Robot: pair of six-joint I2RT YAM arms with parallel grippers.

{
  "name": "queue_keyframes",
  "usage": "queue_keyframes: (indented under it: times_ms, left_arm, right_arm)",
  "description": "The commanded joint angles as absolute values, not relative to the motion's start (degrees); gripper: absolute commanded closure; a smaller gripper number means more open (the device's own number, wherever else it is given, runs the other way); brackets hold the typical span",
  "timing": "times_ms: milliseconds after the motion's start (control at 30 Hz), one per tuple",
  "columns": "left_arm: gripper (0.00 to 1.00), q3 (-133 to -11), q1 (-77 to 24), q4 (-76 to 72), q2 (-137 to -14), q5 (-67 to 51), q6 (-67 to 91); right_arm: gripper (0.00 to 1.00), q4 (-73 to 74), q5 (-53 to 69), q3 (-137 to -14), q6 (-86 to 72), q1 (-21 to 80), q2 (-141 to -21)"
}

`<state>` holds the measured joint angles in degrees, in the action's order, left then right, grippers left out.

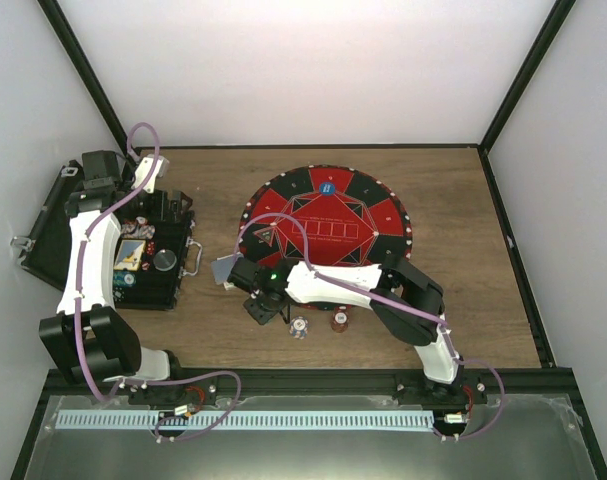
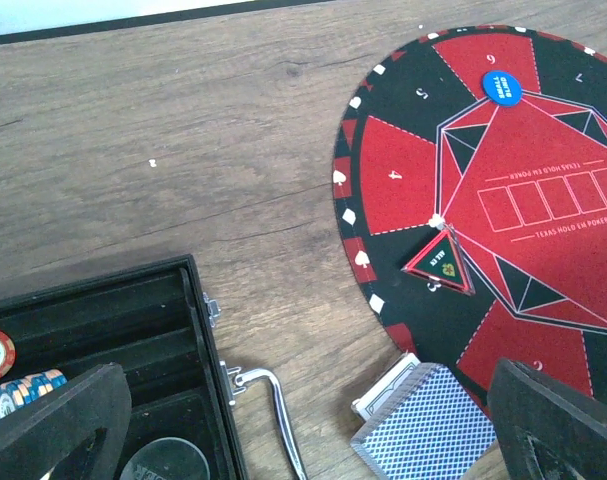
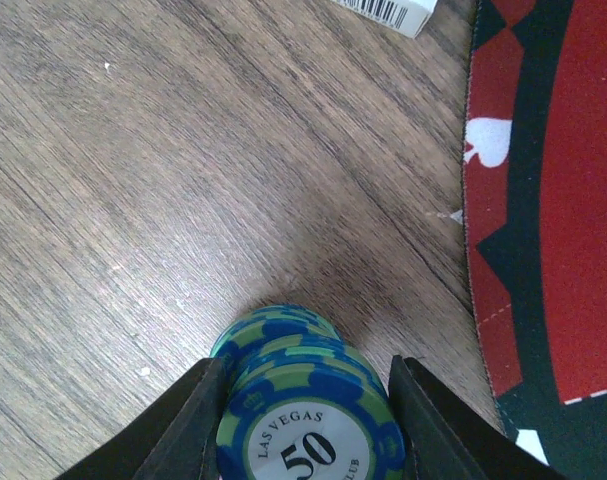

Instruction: Distribute texas hold em gaming equipment

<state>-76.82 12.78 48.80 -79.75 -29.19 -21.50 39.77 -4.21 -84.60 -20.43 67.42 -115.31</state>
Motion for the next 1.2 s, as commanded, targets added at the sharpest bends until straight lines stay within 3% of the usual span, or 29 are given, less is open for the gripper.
queue_keyframes:
  times_ms: [0,367,633,867,1167]
  left_arm:
    - [0.00,-78.0,13.0,49.6,-79.4,-30.7,-22.6]
    - [0.00,-78.0,13.1,50.0,-79.4,-31.8,-22.6]
    - [0.00,-78.4,13.0,50.5,-79.2,-31.9,-22.8]
    - [0.00,-78.9,13.0,50.7,-79.0,-32.4,-22.8]
    - [0.00,-79.4,13.1,50.8,-79.0,-32.6,-23.0]
  right_arm:
    - [0.73,41.9,-5.9,-87.6,-20.6,68.0,-112.5]
    - [0.75,45.8,-8.3,-91.3,-20.0,67.1,-110.4]
    - [0.75,44.4,-7.1,-93.2,-16.6,57.6,-109.7]
    - [0.76,41.6,-5.6,-96.1,-12.5,47.8,-115.6]
    - [0.79,40.9,-4.4,-103.2,-10.0,44.1,-126.0]
